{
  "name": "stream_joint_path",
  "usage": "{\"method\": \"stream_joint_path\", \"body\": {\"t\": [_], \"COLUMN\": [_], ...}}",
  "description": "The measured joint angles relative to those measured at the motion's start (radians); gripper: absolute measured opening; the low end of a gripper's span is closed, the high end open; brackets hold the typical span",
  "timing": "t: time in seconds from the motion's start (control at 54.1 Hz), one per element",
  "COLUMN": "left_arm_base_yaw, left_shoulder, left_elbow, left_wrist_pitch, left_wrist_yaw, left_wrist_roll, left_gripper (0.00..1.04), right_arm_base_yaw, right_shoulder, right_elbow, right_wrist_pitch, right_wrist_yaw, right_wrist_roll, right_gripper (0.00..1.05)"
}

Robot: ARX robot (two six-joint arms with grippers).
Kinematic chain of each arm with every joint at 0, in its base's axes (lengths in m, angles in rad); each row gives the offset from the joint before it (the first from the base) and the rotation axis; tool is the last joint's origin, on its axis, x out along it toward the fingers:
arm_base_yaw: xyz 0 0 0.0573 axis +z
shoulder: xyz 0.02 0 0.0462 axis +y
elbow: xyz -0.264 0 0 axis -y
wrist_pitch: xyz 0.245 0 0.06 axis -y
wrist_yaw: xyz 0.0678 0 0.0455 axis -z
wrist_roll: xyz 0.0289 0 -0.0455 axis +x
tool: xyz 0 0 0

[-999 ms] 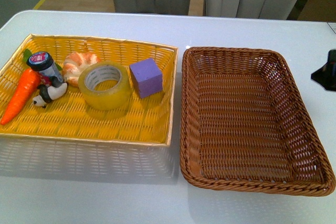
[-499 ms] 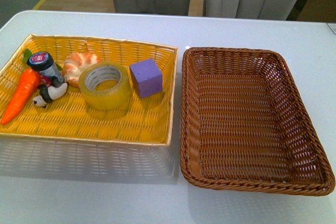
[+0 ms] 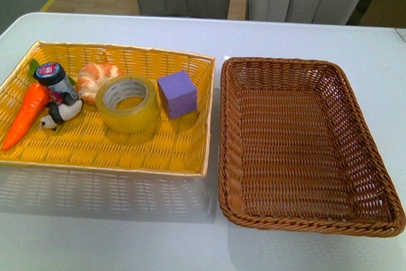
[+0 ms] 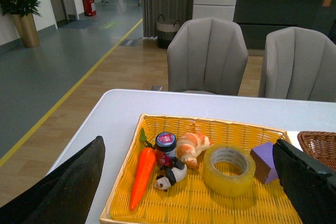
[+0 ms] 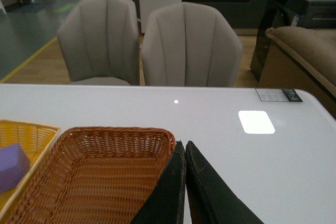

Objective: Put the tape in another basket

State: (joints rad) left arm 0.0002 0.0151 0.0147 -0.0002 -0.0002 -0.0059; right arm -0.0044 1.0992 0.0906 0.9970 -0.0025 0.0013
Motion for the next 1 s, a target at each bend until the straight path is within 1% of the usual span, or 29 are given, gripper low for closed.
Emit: {"method": "stream_joint_path", "body": {"t": [0.277, 0.444, 0.832, 0.999], "left_arm_base_yaw": [0.000, 0.000, 0.000, 0.000], "left_shoulder": [0.000, 0.000, 0.000, 0.000], "left_elbow": [0.000, 0.000, 0.000, 0.000], "left_wrist_pitch": [0.000, 0.000, 0.000, 0.000], "left_wrist_yaw": [0.000, 0.000, 0.000, 0.000], "left_wrist_roll": [0.000, 0.000, 0.000, 0.000], "left_gripper": [0.96, 0.96, 0.96, 0.96], "right_arm_base_yaw": [0.001, 0.001, 0.001, 0.001], "right_shoulder": [-0.225, -0.397, -0.647, -0.725], "right_elbow": [-0.056, -0.067, -0.068, -0.068], "right_wrist_pitch": [-0.173, -0.319, -0.549, -0.623], "right_wrist_yaw": [0.001, 0.001, 0.001, 0.001], "right_wrist_roll": [0.000, 0.000, 0.000, 0.000], "right_gripper": [0.02, 0.02, 0.02, 0.02]}}
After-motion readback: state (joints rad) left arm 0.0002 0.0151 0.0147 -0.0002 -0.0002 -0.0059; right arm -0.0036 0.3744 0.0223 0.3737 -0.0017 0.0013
